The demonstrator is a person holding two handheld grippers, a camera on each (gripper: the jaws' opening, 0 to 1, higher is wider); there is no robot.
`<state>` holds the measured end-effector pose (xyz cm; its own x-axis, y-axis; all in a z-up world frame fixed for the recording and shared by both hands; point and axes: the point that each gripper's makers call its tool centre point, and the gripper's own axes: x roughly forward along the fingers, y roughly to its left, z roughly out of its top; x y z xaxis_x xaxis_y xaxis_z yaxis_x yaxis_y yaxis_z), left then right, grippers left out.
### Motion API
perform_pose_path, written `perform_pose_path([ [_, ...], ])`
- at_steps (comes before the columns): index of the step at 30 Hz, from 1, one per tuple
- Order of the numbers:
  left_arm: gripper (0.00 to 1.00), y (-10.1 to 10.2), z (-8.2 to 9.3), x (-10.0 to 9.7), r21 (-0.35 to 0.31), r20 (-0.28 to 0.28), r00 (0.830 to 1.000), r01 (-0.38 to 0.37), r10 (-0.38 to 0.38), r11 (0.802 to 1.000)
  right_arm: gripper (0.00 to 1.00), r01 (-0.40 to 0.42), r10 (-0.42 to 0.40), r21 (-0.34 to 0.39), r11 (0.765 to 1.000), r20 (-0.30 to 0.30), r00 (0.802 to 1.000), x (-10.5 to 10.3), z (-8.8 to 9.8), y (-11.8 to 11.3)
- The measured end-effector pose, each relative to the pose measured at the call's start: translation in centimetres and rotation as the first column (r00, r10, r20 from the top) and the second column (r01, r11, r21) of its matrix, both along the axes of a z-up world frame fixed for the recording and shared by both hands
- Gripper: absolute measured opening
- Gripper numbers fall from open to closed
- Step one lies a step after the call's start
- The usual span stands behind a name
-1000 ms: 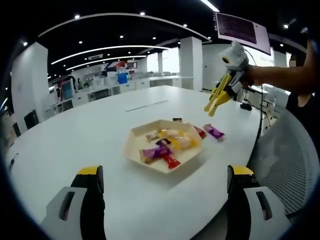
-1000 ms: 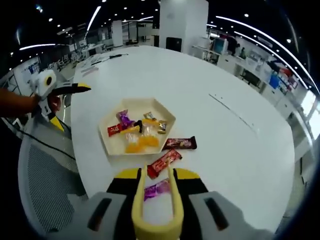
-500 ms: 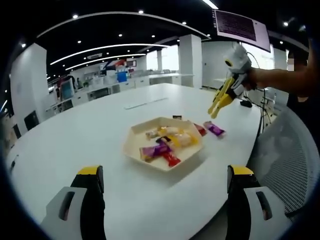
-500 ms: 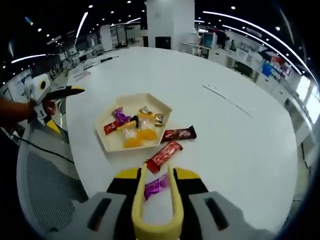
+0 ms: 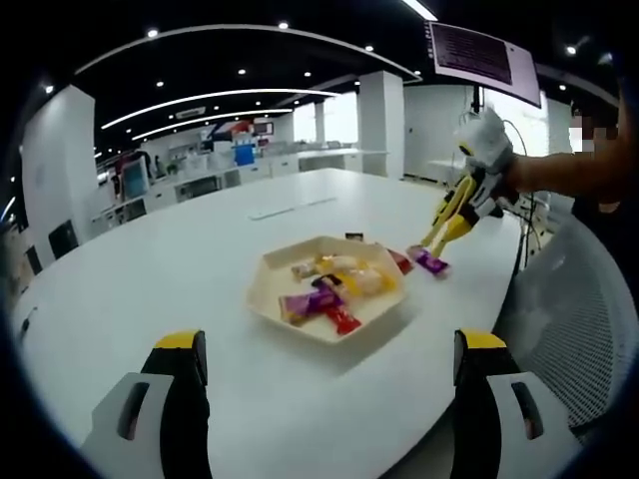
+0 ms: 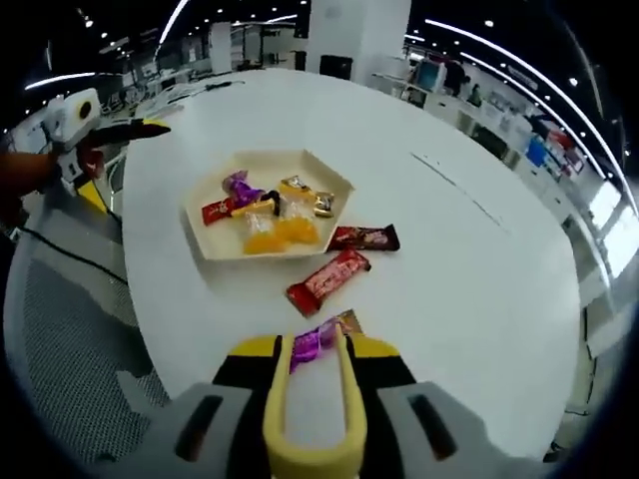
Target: Place the target food into the container with the food tongs after gripping and lifting it, then release it inside without dropping or visibly crushing the food.
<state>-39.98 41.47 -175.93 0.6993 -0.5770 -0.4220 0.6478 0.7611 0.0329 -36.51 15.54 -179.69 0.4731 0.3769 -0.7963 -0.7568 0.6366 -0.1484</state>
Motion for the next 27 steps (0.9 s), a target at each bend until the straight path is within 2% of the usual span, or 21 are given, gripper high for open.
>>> perform_pose_path([
  [12,1.00,-0.2,-0.3,-0.1,0.010,-0.006,1.000,0.015,-0.015,1.000,0.24,0.065,-0.065,0.008,0.998,-0.024,0.998,0.7,0.3,-2.7],
  [17,1.00,-0.2,-0.3,-0.1,0.011,-0.007,1.000,0.017,-0.017,1.000,0.24,0.080,-0.079,0.033,0.996,-0.040,0.996,0.8,0.3,-2.2],
  [20,1.00,-0.3,-0.3,-0.2,0.014,-0.006,1.000,0.019,-0.019,1.000,0.24,0.111,-0.105,0.076,0.991,-0.080,0.991,0.8,-0.2,-1.4],
  [27,1.00,-0.5,-0.5,-0.3,0.032,-0.011,0.999,0.035,-0.034,0.999,0.24,0.119,-0.115,0.052,0.992,-0.073,0.991,1.1,-1.4,-1.2],
])
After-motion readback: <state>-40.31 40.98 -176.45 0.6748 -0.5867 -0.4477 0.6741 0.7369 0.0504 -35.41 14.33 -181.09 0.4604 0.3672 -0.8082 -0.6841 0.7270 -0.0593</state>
